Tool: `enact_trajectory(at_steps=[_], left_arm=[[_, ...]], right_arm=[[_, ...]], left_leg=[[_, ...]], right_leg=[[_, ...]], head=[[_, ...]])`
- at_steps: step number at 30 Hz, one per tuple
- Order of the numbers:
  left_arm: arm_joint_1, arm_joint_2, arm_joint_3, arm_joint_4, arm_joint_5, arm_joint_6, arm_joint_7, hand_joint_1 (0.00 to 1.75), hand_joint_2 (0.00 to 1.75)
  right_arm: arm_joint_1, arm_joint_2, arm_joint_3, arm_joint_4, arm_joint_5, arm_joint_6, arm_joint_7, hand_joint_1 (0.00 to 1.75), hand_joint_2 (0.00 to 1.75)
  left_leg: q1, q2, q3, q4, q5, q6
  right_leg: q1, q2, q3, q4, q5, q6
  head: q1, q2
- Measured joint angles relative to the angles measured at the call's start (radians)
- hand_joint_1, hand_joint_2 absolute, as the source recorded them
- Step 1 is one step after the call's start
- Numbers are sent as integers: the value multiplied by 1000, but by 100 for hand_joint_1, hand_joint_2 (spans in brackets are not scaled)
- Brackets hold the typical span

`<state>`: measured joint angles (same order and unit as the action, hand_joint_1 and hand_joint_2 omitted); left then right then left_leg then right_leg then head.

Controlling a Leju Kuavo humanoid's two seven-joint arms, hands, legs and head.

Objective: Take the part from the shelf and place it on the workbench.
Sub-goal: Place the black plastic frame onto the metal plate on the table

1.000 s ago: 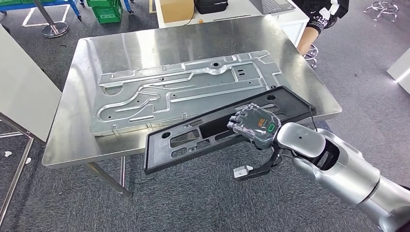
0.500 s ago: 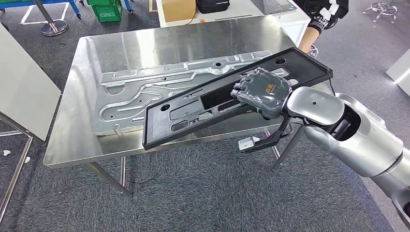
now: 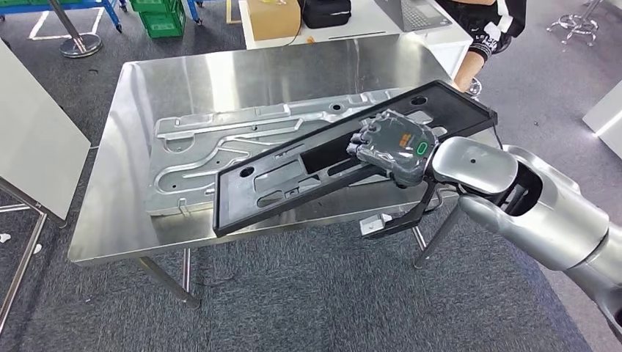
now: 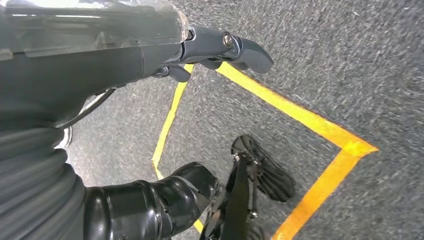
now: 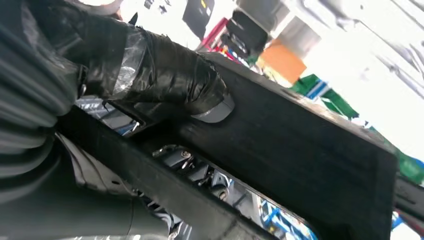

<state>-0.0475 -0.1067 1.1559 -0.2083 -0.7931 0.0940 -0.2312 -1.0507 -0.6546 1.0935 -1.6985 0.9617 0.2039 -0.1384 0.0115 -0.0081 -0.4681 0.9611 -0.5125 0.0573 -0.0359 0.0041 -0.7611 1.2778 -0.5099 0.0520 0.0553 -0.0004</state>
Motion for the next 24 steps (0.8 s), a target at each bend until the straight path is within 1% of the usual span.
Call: enact_trajectory(at_steps=[1,2,3,4,5,6,7,8,9,10,11,12,13,14,15,16,17,18,19,20,21,22,24], left_arm=[[1,-1,1,0,0,0,1,0,175],[3,-2,1,0,0,0,2,0,175],[6,-3,2,0,-1,0,3,0,175],[7,-3,2,0,-1,1,5,0,175],[6,-4,3,0,-2,1,7,0,175],[5,-4,3,0,-3,2,9,0,175],[1,-5,3,0,-4,2,11,0,175],[-2,-6,3,0,-4,3,12,0,175],[-6,-8,3,0,-5,3,13,0,175],[-8,-9,3,0,-6,3,13,0,175],[-10,-9,3,0,-6,3,13,0,175],[-11,-9,4,0,-6,3,13,0,175],[-10,-9,4,0,-6,3,13,0,175],[-9,-9,4,0,-6,3,13,0,175],[-8,-9,4,0,-6,4,13,0,175],[-7,-9,4,0,-6,4,13,0,175],[-5,-10,4,0,-6,5,13,0,175],[-3,-9,5,0,-6,5,12,0,175],[-1,-9,5,0,-5,4,9,0,175],[1,-8,6,0,-4,2,5,0,175],[2,-8,7,0,-3,0,-1,0,175],[3,-7,7,0,-3,-1,-7,0,175],[4,-7,7,0,-3,-1,-14,0,175]], right_arm=[[5,-1,5,2,0,-1,0,175,175],[10,-3,9,3,0,-3,0,175,175],[14,-5,12,5,0,-6,0,175,175],[17,-7,16,8,0,-10,1,175,175],[19,-8,20,11,0,-14,1,175,175],[22,-9,23,13,0,-17,1,175,175],[25,-11,26,15,0,-19,1,175,175],[27,-12,26,16,0,-21,1,175,175],[29,-13,26,16,0,-22,2,175,175],[30,-15,26,17,1,-23,2,175,175],[33,-16,27,19,1,-23,3,175,175],[37,-16,30,21,2,-24,3,175,175],[42,-16,33,23,2,-24,3,175,175],[47,-16,36,25,2,-24,2,175,175],[50,-16,37,26,2,-24,2,175,175],[51,-16,38,27,2,-24,1,175,175],[52,-16,39,27,2,-24,1,175,175],[52,-16,39,27,2,-24,1,175,175],[52,-17,40,27,2,-25,1,175,175],[54,-17,41,28,2,-26,1,175,175],[56,-17,43,29,2,-26,0,175,175],[59,-18,45,29,2,-27,0,175,175],[61,-20,46,30,2,-28,0,175,175]], left_leg=[[3,0,15,1,-11,-7],[8,0,33,2,-24,-16],[11,-1,47,4,-39,-24],[14,-1,59,8,-52,-33],[14,-1,64,10,-62,-42],[14,0,65,12,-68,-50],[15,1,65,17,-66,-58],[16,1,57,29,-58,-64],[18,2,43,61,-43,-69],[19,2,16,113,-26,-73],[20,2,-19,175,-20,-74],[19,3,-59,238,-33,-74],[18,3,-97,287,-64,-73],[16,3,-129,313,-104,-72],[14,3,-155,319,-137,-70],[12,3,-171,301,-146,-65],[9,3,-180,261,-124,-59],[5,3,-183,204,-64,-49],[-1,2,-187,143,9,-38],[-6,2,-187,95,71,-29],[-11,1,-189,67,114,-23],[-14,1,-191,57,128,-22],[-14,0,-189,60,129,-23]], right_leg=[[-4,-1,-5,-22,17,6],[-8,-4,6,-76,46,12],[-11,-9,23,-139,92,15],[-9,-15,33,-190,129,15],[-4,-18,38,-218,156,5],[1,-20,36,-226,168,-7],[8,-19,34,-222,155,-23],[8,-17,41,-223,145,-37],[7,-17,50,-228,135,-47],[7,-16,65,-236,126,-55],[6,-15,83,-246,118,-61],[6,-14,103,-256,110,-64],[7,-13,123,-264,101,-66],[8,-12,141,-269,91,-66],[10,-10,159,-272,80,-67],[13,-8,176,-273,69,-67],[16,-6,192,-273,57,-67],[19,-6,208,-274,45,-66],[22,-5,221,-272,34,-64],[25,-3,230,-270,23,-60],[28,-1,234,-268,12,-55],[30,0,237,-265,5,-50],[30,2,238,-266,-3,-45]], head=[[0,0],[0,0],[1,0],[0,0],[0,0],[-1,0],[-2,0],[-2,0],[-2,0],[-3,0],[-3,0],[-4,0],[-4,0],[-4,0],[-4,0],[-4,0],[-4,0],[-4,0],[-4,0],[-4,0],[-3,0],[-4,0],[-4,0]])
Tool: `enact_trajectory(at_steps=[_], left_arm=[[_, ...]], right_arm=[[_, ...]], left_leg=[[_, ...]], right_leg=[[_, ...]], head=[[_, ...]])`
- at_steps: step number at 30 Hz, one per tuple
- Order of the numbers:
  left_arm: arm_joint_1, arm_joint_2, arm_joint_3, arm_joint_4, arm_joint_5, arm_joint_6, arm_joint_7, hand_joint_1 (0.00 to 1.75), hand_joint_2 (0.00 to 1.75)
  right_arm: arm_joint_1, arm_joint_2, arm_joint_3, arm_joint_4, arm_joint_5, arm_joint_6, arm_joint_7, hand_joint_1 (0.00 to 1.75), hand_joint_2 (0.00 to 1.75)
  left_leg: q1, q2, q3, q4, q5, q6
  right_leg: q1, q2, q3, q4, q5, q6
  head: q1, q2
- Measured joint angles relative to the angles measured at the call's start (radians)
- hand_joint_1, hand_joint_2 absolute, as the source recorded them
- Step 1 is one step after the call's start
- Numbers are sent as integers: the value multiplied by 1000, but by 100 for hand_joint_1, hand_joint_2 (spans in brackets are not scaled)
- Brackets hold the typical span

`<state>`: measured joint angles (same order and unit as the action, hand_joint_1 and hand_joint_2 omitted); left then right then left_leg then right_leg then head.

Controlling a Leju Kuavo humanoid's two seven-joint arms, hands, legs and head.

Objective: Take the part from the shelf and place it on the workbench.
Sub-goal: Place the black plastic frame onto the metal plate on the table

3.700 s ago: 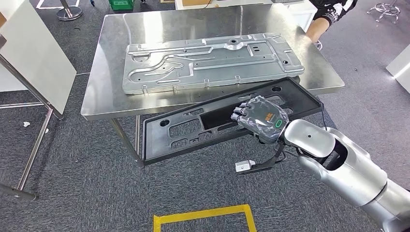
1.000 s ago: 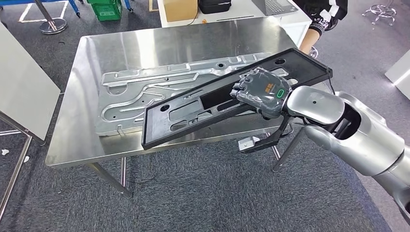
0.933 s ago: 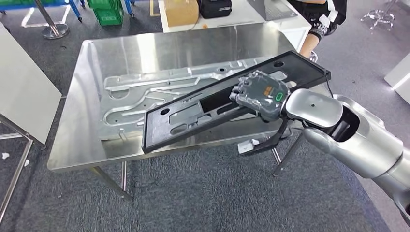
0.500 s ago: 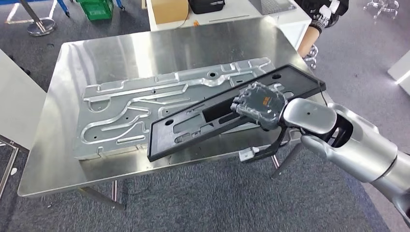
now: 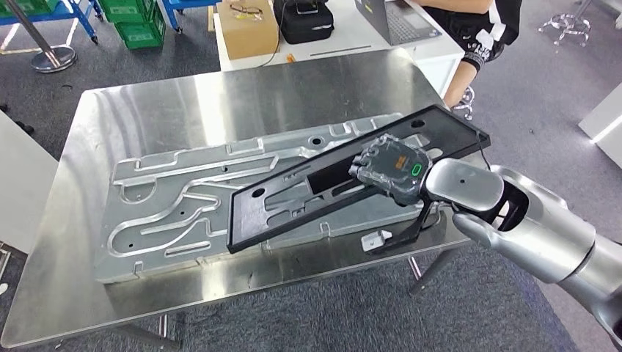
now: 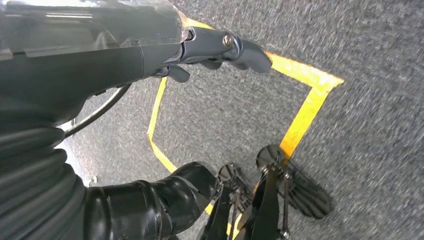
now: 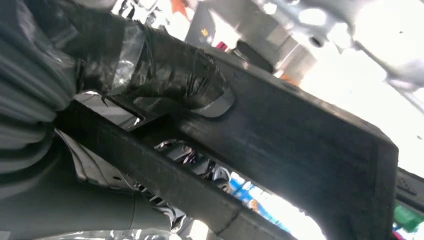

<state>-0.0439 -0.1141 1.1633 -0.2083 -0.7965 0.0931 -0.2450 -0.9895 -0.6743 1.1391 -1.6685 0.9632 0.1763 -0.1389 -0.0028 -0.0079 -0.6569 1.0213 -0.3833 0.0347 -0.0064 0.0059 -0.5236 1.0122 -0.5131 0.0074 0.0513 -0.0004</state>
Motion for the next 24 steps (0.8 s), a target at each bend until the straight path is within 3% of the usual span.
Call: enact_trajectory(at_steps=[2,6,12,21,24], left_arm=[[0,0,0,0,0,0,-4,0,175],[-5,-1,0,0,-7,0,-16,0,175],[-8,-1,0,0,-11,2,-27,0,175],[-8,-1,1,0,-18,7,-23,0,175],[-9,0,1,0,-27,7,-20,0,175]], right_arm=[[0,-2,0,0,0,0,0,175,175],[9,-23,-1,-1,2,-3,1,175,175],[27,-37,-1,-1,7,-6,-1,175,175],[37,-39,3,-2,24,-14,-15,175,175],[30,-12,12,4,37,-17,-20,175,175]], left_leg=[[2,0,1,-3,3,-2],[2,-9,2,-8,2,-13],[-1,-10,2,-8,-7,-1],[-4,-9,4,-7,-7,3],[-4,-9,5,-7,-7,4]], right_leg=[[2,0,1,0,-2,0],[0,-6,8,-6,-1,-12],[-1,-9,20,-27,-8,-10],[-3,-10,21,-27,-6,0],[-2,-10,22,-26,-6,1]], head=[[0,0],[1,0],[1,0],[1,0],[1,0]])
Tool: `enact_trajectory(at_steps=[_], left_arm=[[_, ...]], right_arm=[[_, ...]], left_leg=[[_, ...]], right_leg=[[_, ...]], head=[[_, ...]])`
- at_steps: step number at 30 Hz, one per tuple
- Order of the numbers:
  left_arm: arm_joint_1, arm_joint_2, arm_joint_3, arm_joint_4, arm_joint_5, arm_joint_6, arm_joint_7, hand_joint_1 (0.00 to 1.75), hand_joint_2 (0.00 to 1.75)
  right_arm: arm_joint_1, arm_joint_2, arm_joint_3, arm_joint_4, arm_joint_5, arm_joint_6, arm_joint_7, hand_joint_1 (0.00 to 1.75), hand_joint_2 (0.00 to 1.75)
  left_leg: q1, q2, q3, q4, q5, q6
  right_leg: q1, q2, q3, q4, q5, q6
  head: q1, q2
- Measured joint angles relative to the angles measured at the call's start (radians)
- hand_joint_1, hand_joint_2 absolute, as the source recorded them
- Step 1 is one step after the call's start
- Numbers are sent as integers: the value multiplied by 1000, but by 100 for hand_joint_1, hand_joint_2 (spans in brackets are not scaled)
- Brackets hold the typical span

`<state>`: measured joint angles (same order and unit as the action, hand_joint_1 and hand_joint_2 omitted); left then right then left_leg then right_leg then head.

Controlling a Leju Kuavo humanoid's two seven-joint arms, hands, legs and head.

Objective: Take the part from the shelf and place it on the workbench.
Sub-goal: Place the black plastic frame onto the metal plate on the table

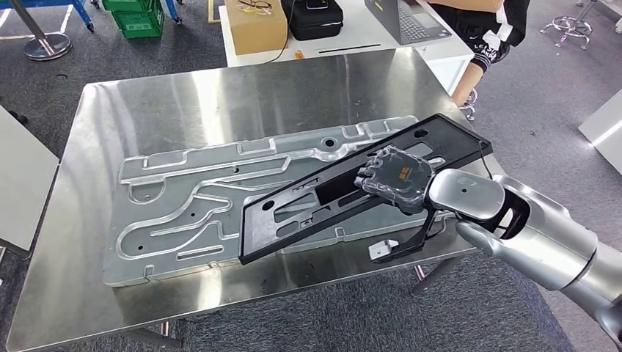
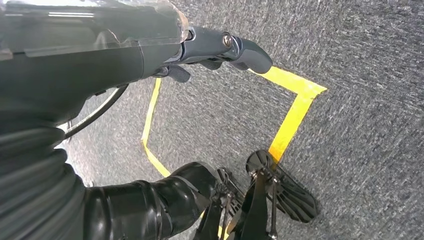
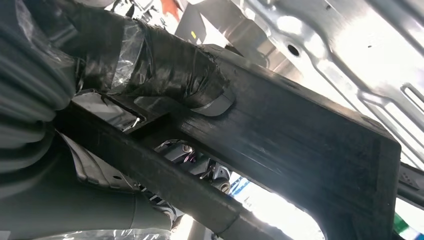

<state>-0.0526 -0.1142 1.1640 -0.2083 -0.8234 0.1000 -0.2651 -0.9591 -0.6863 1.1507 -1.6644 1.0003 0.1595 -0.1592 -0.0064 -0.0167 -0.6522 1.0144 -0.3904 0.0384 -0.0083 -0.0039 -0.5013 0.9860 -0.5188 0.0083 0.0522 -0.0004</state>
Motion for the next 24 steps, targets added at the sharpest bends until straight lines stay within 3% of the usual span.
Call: enact_trajectory(at_steps=[7,24], left_arm=[[-5,3,4,0,0,-3,11,0,175],[-3,38,41,0,19,12,30,0,175]], right_arm=[[-42,96,39,24,-15,8,-6,175,175],[-67,164,85,59,-41,12,-16,175,175]], left_leg=[[1,-1,3,0,0,0],[1,-2,3,-1,0,0]], right_leg=[[1,-3,0,3,-2,3],[1,-3,1,4,-3,2]], head=[[0,0],[0,0]])
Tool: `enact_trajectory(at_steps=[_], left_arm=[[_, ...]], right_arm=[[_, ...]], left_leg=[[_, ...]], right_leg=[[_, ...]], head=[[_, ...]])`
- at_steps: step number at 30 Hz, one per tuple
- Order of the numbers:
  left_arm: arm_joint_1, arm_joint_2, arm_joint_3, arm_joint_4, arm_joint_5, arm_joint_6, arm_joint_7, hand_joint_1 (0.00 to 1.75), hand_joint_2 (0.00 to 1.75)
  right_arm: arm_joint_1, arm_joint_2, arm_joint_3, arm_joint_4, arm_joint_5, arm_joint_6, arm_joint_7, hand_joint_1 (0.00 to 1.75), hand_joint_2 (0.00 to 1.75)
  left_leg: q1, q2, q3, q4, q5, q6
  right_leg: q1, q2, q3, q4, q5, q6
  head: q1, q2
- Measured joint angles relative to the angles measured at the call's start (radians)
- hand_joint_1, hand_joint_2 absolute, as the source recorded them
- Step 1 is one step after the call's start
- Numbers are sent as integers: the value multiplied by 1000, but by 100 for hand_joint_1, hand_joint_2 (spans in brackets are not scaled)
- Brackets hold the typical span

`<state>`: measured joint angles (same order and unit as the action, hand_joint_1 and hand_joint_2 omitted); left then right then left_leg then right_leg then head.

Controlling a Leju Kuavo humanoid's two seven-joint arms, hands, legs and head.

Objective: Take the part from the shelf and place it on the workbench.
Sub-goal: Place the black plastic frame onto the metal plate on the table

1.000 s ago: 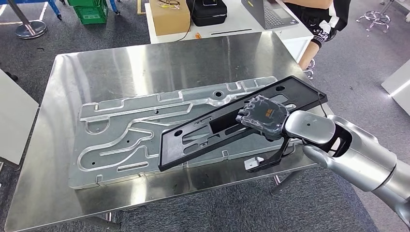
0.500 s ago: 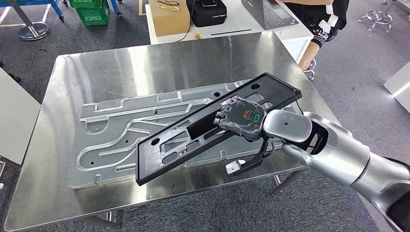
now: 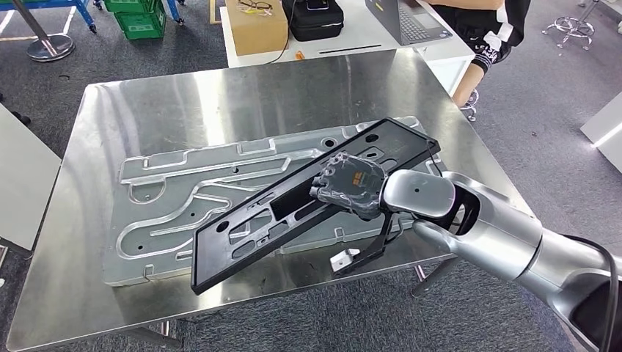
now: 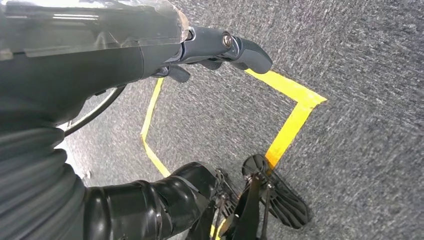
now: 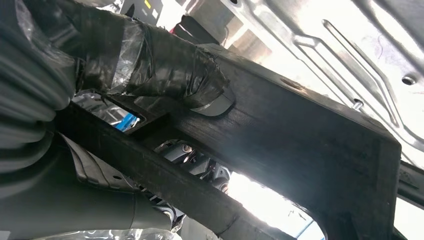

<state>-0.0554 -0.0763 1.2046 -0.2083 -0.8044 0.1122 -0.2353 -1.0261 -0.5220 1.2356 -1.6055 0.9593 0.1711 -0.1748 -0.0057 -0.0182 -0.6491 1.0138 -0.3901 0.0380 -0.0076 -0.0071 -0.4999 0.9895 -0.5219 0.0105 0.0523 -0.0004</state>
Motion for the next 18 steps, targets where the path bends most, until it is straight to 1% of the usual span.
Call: enact_trajectory(at_steps=[8,14,18], left_arm=[[2,19,10,0,3,0,4,0,175],[3,36,26,0,10,2,23,0,175],[5,45,39,0,23,2,25,0,175]], right_arm=[[-11,1,3,9,-20,5,-8,175,175],[-38,0,11,14,-75,32,-15,175,175],[-85,-23,10,30,-93,55,0,175,175]], left_leg=[[0,0,0,0,0,0],[0,0,0,0,0,0],[0,0,1,0,0,0]], right_leg=[[0,0,0,0,0,0],[0,0,-1,0,0,0],[-1,0,-1,0,0,0]], head=[[0,0],[0,0],[0,0]])
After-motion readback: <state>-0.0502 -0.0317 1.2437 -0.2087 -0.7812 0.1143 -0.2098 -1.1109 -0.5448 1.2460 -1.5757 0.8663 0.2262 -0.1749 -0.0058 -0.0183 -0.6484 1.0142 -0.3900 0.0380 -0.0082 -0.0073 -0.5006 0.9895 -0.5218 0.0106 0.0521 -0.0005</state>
